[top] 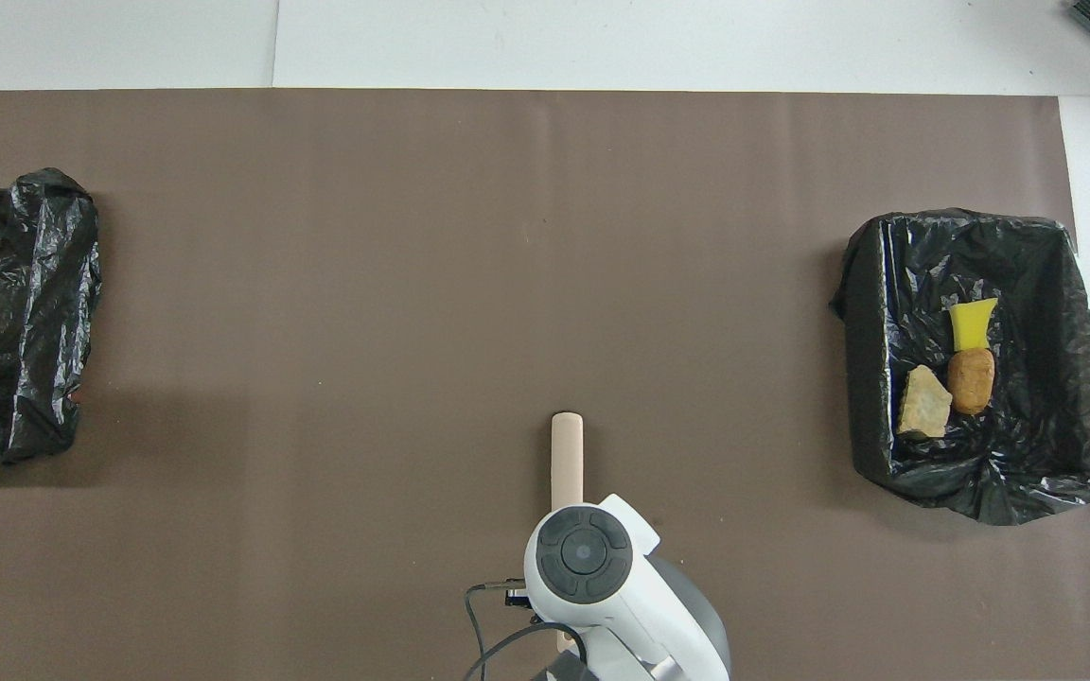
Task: Sweep and dump trash in bin
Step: 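Carry the dustpan to the bin nearest the left gripper and tip it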
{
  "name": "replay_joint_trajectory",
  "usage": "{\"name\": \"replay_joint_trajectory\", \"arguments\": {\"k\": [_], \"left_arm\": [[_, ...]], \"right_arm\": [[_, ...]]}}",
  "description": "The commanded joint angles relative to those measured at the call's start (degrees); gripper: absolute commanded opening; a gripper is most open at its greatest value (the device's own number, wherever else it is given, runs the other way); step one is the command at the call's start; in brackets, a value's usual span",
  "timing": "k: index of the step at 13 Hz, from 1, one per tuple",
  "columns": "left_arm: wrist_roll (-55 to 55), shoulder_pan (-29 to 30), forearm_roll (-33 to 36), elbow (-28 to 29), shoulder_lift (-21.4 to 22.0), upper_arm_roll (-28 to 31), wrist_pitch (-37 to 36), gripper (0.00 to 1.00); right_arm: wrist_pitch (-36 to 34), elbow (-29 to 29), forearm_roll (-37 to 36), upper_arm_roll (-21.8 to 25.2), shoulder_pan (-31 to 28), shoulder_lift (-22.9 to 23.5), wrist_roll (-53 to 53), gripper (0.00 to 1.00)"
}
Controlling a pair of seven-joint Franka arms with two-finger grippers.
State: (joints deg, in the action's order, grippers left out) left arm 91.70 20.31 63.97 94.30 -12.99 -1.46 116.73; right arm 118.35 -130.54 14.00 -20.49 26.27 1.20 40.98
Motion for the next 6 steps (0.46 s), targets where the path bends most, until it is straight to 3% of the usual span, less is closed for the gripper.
{"name": "replay_joint_trajectory", "arguments": {"k": [1,6], "left_arm": [[-1.2,-3.6,4.8,1.2,3.9,0.7,-6.7,0.00],[-1.4,-11.0,1.4,0.6,7.1,0.0,-16.4,0.00]], "right_arm": [[0.7,3.3,-1.4,-0.3,-0.9,2.4,-0.6,1.00],[0.2,8.4,-10.9,0.0,-7.8,1.6,-1.2,1.00]]}}
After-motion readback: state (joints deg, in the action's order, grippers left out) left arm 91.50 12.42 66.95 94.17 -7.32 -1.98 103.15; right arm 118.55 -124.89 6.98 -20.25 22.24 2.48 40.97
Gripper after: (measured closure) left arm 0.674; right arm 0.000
